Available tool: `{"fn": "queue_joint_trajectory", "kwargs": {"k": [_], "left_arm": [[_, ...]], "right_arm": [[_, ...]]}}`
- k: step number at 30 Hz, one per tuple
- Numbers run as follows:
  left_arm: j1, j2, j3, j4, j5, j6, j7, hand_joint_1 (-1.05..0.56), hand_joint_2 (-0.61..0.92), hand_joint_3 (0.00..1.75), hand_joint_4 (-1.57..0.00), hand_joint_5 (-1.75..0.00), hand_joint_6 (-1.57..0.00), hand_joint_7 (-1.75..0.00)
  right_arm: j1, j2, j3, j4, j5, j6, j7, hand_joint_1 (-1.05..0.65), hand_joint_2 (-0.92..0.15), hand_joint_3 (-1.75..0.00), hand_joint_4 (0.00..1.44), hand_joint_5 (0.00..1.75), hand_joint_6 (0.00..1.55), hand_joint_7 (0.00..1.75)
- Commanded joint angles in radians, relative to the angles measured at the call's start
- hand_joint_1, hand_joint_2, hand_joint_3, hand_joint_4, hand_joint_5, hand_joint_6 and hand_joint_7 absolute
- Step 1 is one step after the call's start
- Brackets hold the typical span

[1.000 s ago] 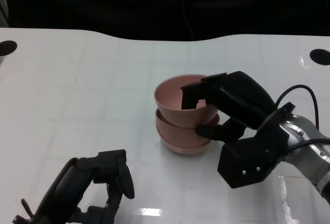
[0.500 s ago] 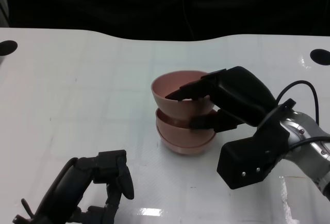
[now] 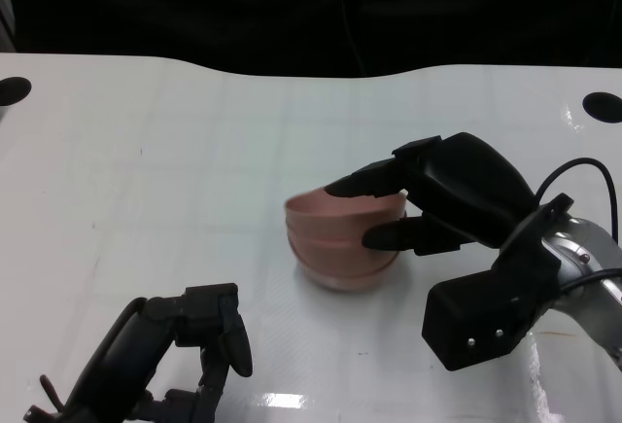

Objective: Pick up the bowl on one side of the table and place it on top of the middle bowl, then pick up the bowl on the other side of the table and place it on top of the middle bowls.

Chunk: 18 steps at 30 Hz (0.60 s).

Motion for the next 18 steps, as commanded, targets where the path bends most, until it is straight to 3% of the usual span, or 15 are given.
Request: {"fn": "queue_joint_trajectory", "kwargs": {"k": [1, 8, 18], "left_arm": [[-0.001, 0.013, 0.008, 0.003, 0.0, -0.01, 0.006, 0.02, 0.24, 1.63, -0.92, -1.73, -0.86, -1.51], [-0.003, 0.012, 0.01, 0.011, -0.001, -0.016, 0.008, 0.02, 0.24, 1.63, -0.92, -1.72, -0.86, -1.51], [-0.006, 0.009, 0.009, 0.015, -0.001, -0.022, 0.01, 0.02, 0.24, 1.63, -0.93, -1.72, -0.86, -1.5]], "right_arm": [[0.021, -0.026, -0.011, -0.033, 0.022, 0.027, 0.049, -0.63, -0.92, -0.25, 0.53, 0.31, 0.63, 0.0], [0.041, -0.042, -0.005, -0.087, 0.012, 0.072, 0.115, -0.69, -0.92, -0.26, 0.27, 0.18, 0.38, 0.0], [0.093, -0.056, -0.026, -0.14, 0.018, 0.066, 0.088, -0.73, -0.92, -0.3, 0.16, 0.19, 0.28, 0.0]]}}
